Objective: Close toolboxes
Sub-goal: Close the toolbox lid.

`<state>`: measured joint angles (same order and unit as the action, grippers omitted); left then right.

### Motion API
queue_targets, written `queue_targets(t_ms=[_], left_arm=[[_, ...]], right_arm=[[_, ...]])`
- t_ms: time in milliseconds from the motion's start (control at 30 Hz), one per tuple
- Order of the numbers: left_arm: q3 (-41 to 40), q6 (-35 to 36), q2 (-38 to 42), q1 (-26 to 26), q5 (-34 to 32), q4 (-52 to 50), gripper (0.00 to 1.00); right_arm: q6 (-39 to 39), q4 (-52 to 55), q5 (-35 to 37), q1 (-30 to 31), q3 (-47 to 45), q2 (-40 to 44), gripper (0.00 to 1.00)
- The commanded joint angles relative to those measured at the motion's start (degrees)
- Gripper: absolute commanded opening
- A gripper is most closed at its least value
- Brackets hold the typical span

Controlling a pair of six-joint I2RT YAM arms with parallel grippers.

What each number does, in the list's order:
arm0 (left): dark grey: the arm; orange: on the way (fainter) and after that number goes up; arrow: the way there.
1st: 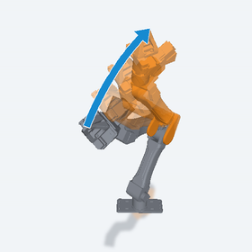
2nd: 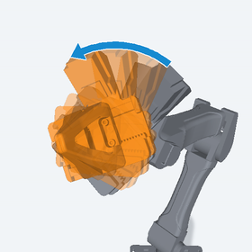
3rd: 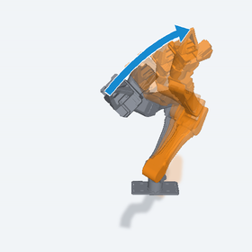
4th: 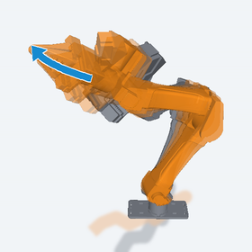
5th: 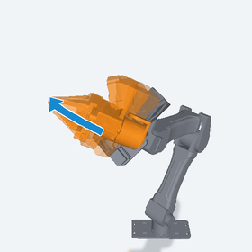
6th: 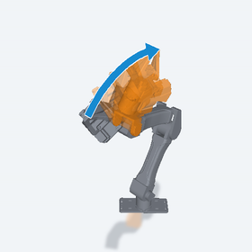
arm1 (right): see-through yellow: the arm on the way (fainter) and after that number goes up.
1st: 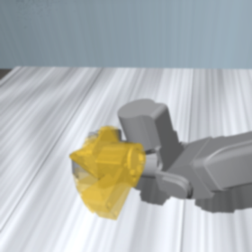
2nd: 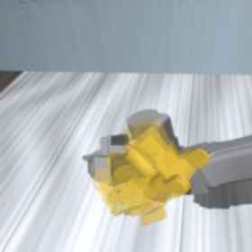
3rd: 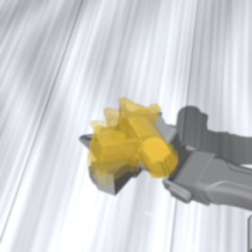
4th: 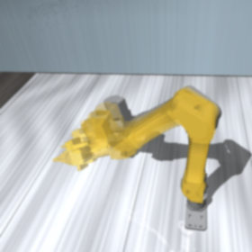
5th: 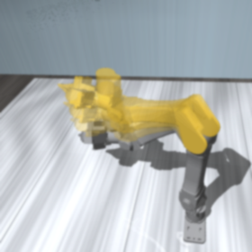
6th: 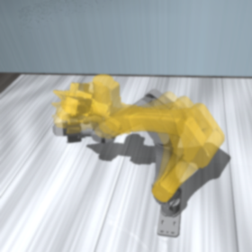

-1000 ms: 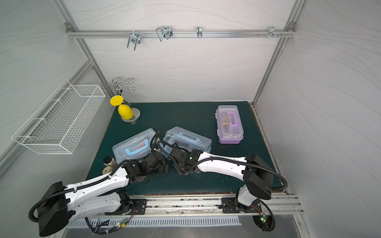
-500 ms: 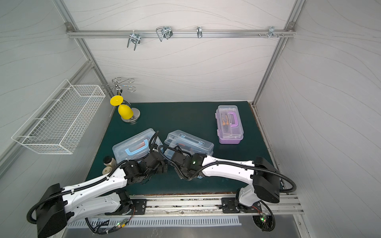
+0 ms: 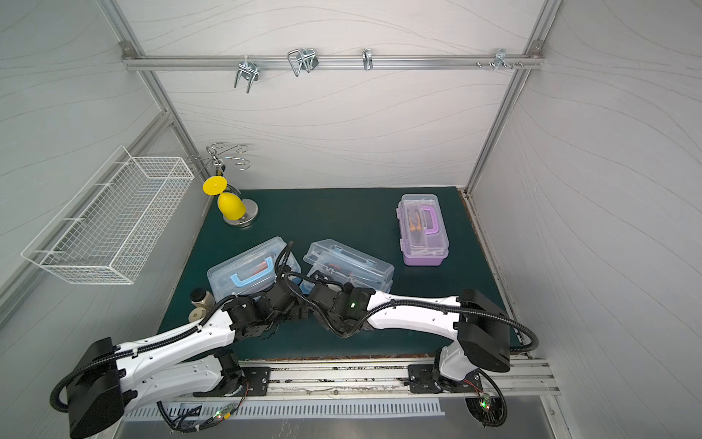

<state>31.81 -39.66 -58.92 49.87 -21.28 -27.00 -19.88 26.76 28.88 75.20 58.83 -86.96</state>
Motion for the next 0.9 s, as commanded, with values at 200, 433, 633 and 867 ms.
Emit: queue_targets(t_ms=[200,433,633,867], left_arm=[[-0.94,-0.64,3.16,-0.30,-2.89,-0.06,0.99],[-1.14,-0.59,4.24,-0.24,-3.51,-0.99,0.99],[-1.05,-0.51,5.18,-0.29,-4.29,-2.03,0.99],[-0.72,-0.24,6.22,-0.29,-5.31,-3.22,0.99]], right_arm=[[9.15,-16.66,-1.55,1.58,-7.68,5.65,0.94],[12.90,-23.55,-8.39,2.09,-11.80,6.69,0.95],[12.48,-24.38,-12.22,3.07,-13.63,6.54,0.94],[8.79,-23.53,-19.20,4.99,-15.05,6.53,0.94]])
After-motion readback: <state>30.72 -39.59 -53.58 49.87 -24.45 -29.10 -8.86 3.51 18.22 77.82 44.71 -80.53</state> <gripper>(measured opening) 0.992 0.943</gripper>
